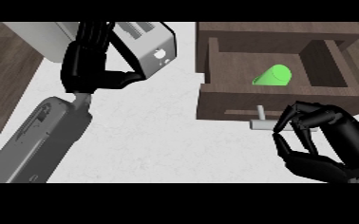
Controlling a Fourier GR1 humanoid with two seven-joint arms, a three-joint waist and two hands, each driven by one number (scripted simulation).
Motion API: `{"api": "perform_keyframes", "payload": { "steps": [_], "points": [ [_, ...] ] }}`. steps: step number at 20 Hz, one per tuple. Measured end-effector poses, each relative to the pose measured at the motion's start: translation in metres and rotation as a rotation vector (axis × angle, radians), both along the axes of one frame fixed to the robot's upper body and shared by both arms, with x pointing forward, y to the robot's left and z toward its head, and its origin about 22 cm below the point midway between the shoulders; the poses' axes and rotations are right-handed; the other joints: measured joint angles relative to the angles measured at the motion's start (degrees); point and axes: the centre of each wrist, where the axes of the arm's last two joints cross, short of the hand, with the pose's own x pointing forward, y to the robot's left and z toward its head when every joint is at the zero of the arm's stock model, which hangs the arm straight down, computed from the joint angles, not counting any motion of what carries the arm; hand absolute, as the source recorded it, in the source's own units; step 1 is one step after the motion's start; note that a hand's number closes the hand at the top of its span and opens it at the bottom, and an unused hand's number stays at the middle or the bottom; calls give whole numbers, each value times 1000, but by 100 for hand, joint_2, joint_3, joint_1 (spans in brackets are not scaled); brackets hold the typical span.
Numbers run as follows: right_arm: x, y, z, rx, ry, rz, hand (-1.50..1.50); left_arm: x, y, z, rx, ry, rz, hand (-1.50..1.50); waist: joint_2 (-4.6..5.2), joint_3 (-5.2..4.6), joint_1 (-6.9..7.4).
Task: Pick up the cup, place it into the drawer and close the drawer
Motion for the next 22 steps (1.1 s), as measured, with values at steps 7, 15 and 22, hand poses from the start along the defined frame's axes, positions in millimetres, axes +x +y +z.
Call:
{"api": "perform_keyframes", "payload": {
  "steps": [7, 15, 22],
  "points": [
    [17, 17, -21, -322, -72, 38, 150, -26, 40, -15, -9, 8, -3, -150, 25, 1, 18],
    [49, 39, -76, -501, -86, 37, -150, -52, 94, -34, -13, 17, 17, -150, 41, 2, -60],
    [85, 48, -115, -621, -41, 33, -150, -70, 115, -44, -23, 14, 26, -150, 47, 2, -74]
  ]
}}
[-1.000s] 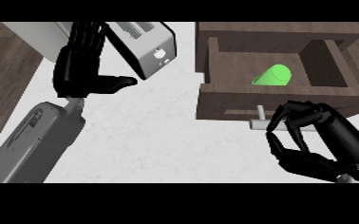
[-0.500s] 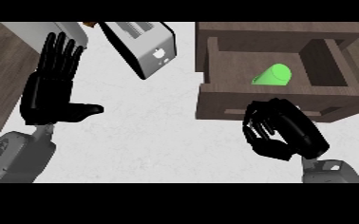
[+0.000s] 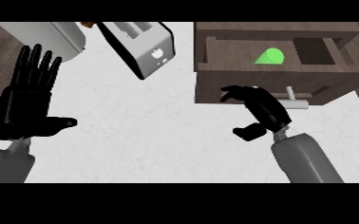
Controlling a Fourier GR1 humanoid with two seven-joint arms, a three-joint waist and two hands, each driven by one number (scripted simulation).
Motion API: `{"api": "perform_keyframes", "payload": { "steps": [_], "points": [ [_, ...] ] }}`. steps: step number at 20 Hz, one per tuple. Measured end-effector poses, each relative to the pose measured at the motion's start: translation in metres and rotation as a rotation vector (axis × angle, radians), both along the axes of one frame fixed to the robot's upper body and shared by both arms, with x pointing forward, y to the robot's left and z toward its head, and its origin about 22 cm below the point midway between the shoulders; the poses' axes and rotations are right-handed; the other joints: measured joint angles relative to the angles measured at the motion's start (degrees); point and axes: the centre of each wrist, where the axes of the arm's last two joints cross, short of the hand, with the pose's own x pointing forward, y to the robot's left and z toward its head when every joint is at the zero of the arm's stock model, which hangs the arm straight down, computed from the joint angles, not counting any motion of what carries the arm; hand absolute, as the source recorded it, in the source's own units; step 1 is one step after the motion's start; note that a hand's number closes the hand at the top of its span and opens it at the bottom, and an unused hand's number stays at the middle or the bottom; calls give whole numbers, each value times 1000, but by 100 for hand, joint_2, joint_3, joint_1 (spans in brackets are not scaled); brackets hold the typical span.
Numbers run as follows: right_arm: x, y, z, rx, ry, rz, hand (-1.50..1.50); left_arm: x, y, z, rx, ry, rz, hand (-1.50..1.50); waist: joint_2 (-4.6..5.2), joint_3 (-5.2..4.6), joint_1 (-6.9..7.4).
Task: Pick up the cup, place it into the drawer and close the drawer
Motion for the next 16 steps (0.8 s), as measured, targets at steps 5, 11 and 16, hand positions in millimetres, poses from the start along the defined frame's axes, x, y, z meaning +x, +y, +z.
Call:
{"api": "perform_keyframes", "payload": {
  "steps": [5, 11, 16],
  "points": [
    [27, -3, -16, -29, 32, -5, -150, -8, 17, -7, 0, -2, 7, -150, 1, 1, -17],
    [60, -9, -25, -9, 38, -18, -150, -19, 26, -15, -4, 2, -11, -150, -19, -16, 20],
    [88, -22, -16, 28, 68, -12, -150, -15, 26, -13, -14, -6, -32, -150, 1, -14, 78]
  ]
}}
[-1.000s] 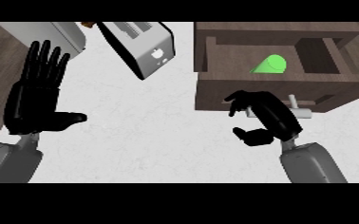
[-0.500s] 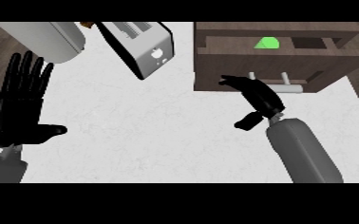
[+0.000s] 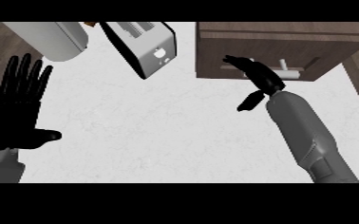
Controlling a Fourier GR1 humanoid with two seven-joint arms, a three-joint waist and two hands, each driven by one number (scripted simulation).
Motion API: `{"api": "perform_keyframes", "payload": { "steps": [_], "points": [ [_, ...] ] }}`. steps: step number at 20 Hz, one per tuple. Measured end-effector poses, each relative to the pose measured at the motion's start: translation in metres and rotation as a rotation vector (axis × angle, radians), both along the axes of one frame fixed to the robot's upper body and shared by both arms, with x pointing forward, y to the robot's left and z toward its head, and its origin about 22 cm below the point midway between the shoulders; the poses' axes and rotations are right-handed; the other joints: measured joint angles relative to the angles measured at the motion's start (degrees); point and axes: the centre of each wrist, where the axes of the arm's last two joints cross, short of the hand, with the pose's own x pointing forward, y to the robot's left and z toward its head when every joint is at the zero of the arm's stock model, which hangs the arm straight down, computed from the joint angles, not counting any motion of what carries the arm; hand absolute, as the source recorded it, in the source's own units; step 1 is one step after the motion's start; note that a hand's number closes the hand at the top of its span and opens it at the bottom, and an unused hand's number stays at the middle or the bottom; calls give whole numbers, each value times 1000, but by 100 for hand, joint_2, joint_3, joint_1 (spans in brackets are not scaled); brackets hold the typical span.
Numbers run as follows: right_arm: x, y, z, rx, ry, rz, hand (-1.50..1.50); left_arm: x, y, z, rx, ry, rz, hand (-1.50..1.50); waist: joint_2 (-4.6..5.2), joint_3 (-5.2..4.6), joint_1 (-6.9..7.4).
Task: Pick up the cup, place it into the drawer and close the drawer
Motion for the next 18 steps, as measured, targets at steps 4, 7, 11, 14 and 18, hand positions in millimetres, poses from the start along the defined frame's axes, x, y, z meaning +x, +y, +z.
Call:
{"api": "perform_keyframes", "payload": {
  "steps": [4, 7, 11, 14, 18],
  "points": [
    [14, -17, 12, 11, 5, 34, -150, 1, 1, -1, -5, -5, -12, -150, -17, -15, 79],
    [18, -25, 16, 10, 25, 42, -150, 2, 2, -5, -2, -4, -15, -150, 19, -1, 117],
    [23, -31, 20, 28, 53, 52, -150, 6, -6, -6, 4, -9, -30, -150, 34, -3, 161],
    [24, -35, 22, 37, 77, 57, -150, 8, -3, -6, 10, -15, -31, -150, 36, -9, 194],
    [24, -39, 21, 48, 88, 67, -150, 10, -6, -10, 10, -19, -31, -150, 33, -19, 225]
  ]
}}
